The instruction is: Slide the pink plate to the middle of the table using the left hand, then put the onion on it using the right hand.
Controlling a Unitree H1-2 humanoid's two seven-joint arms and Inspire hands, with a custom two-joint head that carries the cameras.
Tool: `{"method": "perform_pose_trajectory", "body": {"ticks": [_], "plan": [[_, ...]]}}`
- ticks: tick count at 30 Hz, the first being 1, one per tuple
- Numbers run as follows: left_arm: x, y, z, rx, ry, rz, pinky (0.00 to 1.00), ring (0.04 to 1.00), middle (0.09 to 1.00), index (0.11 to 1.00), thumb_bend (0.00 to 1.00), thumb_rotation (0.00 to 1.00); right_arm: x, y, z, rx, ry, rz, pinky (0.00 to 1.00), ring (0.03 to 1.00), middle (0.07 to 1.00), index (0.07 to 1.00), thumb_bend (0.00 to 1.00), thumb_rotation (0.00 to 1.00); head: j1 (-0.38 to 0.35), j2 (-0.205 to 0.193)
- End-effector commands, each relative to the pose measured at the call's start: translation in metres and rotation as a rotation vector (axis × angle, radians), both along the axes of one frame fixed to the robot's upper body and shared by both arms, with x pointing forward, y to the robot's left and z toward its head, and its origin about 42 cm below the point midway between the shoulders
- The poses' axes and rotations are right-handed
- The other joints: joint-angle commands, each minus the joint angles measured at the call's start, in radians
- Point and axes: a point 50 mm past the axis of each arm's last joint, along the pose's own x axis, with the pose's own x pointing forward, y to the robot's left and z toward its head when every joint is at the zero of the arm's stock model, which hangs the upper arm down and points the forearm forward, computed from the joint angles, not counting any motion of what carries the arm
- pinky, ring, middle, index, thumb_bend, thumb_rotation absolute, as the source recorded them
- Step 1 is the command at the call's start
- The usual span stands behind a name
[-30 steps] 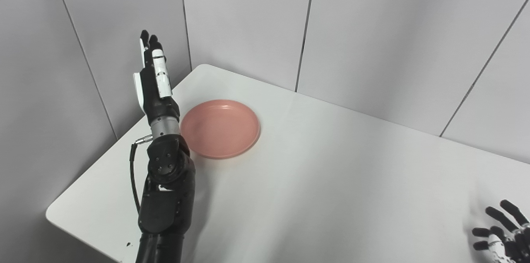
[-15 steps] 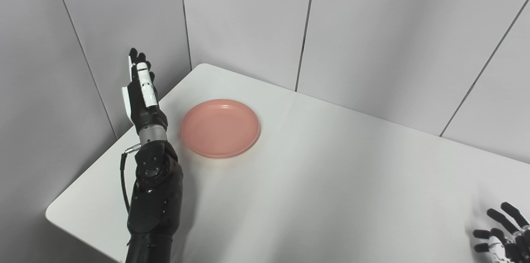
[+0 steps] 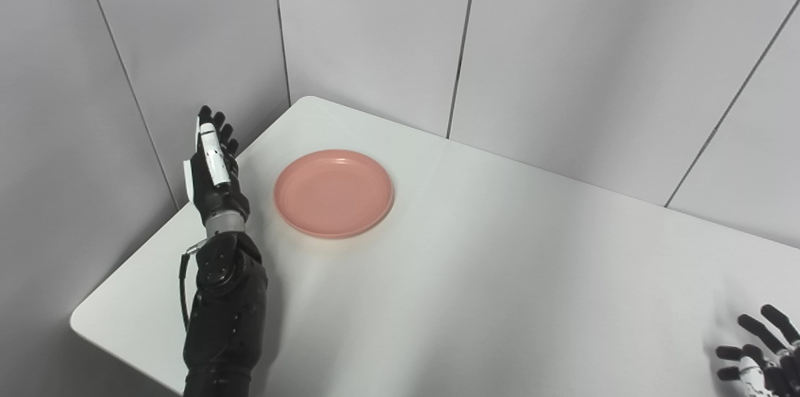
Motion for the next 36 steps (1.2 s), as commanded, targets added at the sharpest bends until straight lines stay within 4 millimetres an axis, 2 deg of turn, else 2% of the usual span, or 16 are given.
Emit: {"method": "perform_pose_trajectory", "body": {"ticks": [1,16,25,36], "plan": [[0.001,0.002,0.012,0.038,-0.060,-0.026,0.96,0.958,0.949,0.929,0.35,1.00,0.004,-0.001,0.018,-0.015,-0.085,0.003,0.37,0.507,0.743,0.822,0.45,0.00,0.000,0.000],[0.007,-0.010,-0.009,-0.004,-0.013,-0.136,0.99,0.979,0.972,0.959,0.33,1.00,0.003,-0.001,0.018,-0.012,-0.093,0.011,0.37,0.509,0.743,0.822,0.45,0.00,-0.003,0.005],[0.025,-0.016,-0.020,-0.054,0.029,-0.219,1.00,0.977,0.974,0.962,0.33,1.00,0.002,-0.001,0.019,-0.009,-0.088,0.008,0.37,0.509,0.744,0.824,0.45,0.00,-0.004,0.009],[0.048,-0.009,-0.026,-0.091,0.057,-0.281,0.99,0.975,0.970,0.957,0.31,1.00,0.000,-0.001,0.020,-0.004,-0.083,0.005,0.37,0.508,0.737,0.816,0.45,0.00,-0.006,0.013]]}}
